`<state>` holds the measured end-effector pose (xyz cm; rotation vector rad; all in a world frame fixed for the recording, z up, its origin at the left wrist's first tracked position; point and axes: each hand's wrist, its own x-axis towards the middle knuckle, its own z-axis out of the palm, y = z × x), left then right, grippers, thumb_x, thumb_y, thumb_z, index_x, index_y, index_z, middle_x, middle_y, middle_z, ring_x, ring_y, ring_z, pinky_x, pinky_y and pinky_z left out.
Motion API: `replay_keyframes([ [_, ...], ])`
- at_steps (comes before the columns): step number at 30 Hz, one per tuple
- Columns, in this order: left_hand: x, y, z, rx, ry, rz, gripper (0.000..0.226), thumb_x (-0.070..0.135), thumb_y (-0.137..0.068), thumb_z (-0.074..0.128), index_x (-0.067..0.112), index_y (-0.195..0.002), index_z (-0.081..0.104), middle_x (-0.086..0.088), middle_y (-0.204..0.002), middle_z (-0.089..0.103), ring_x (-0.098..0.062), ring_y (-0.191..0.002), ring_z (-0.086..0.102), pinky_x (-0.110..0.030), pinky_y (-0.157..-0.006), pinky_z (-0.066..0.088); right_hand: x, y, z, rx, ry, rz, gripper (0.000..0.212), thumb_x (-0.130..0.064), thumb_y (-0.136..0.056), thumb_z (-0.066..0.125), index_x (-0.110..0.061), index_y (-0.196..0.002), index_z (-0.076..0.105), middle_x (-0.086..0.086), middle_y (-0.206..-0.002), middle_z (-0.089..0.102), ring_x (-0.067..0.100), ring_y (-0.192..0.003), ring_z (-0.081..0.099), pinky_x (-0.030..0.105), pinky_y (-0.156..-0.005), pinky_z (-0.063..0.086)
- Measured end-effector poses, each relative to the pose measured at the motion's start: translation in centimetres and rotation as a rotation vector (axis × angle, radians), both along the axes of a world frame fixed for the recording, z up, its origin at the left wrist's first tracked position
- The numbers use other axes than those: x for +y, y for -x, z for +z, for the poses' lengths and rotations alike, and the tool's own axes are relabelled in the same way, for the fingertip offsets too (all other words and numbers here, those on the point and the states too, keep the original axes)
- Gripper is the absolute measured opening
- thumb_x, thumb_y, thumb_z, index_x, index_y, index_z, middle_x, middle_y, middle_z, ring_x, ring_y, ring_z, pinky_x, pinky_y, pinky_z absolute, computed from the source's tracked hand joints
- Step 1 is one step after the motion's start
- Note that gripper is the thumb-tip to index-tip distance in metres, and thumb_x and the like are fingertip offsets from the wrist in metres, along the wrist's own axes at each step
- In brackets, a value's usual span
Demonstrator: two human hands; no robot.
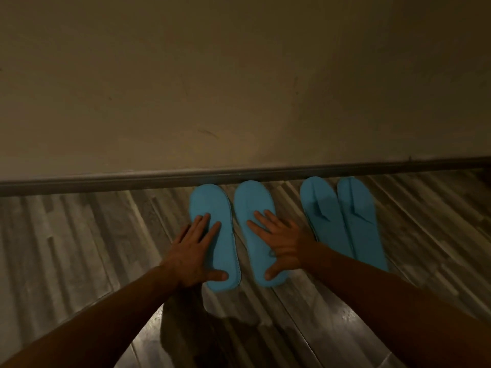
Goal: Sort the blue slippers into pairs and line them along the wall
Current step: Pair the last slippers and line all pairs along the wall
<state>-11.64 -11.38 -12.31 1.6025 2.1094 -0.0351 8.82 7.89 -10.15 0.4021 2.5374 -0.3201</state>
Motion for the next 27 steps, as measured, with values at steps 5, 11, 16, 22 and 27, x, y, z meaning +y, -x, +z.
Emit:
replay_keyframes([
  [5,0.3,0.5,-0.1,-0.01,0.011,-0.017,0.129,0.098,-0.056,0.039,0.033,-0.151,-0.019,-0.004,-0.162,-0.026,-0.023,-0.149,-0.023,-0.047,-0.122,-0.009,-1.4,1.0,-0.3,0.005,0.035,-0.085,0.132,-0.077,-0.061,0.067,-0.035,-0.152,-0.019,-0.003,-0.16,-0.029,0.024,-0.148,-0.024,0.056,-0.117,-0.002],
  [11,0.4,0.6,-0.3,-0.013,0.024,-0.023,0.13,0.099,-0.055,0.039,0.033,-0.151,-0.02,-0.004,-0.161,-0.028,-0.023,-0.148,-0.023,-0.047,-0.122,-0.008,-2.1,1.6,-0.4,0.001,0.035,-0.121,0.133,-0.077,-0.061,0.067,-0.035,-0.151,-0.02,-0.002,-0.159,-0.032,0.025,-0.147,-0.027,0.056,-0.116,-0.004],
  [16,0.4,0.6,-0.5,-0.002,0.011,-0.023,0.13,0.099,-0.055,0.038,0.033,-0.151,-0.019,-0.005,-0.161,-0.027,-0.024,-0.149,-0.023,-0.046,-0.12,-0.01,-2.4,1.7,-0.8,0.012,0.007,-0.112,0.133,-0.08,-0.06,0.064,-0.033,-0.152,-0.02,0.001,-0.16,-0.03,0.027,-0.147,-0.026,0.055,-0.117,-0.004],
  [22,0.4,0.5,-0.2,0.007,0.007,-0.015,0.127,0.097,-0.057,0.04,0.035,-0.151,-0.019,-0.005,-0.162,-0.026,-0.024,-0.149,-0.023,-0.047,-0.12,-0.011,-2.3,1.7,-0.6,0.021,0.0,-0.096,0.13,-0.082,-0.061,0.062,-0.036,-0.151,-0.019,0.002,-0.16,-0.029,0.028,-0.148,-0.024,0.056,-0.119,-0.003],
  [27,0.6,-0.2,1.2,0.02,-0.046,0.081,0.115,0.094,-0.064,0.035,0.038,-0.151,-0.016,-0.001,-0.162,-0.025,-0.023,-0.149,-0.022,-0.051,-0.121,-0.006,-1.9,0.8,0.5,0.108,0.033,-0.143,0.122,-0.087,-0.062,0.055,-0.041,-0.151,-0.016,-0.005,-0.162,-0.023,0.023,-0.15,-0.016,0.059,-0.117,0.004],
])
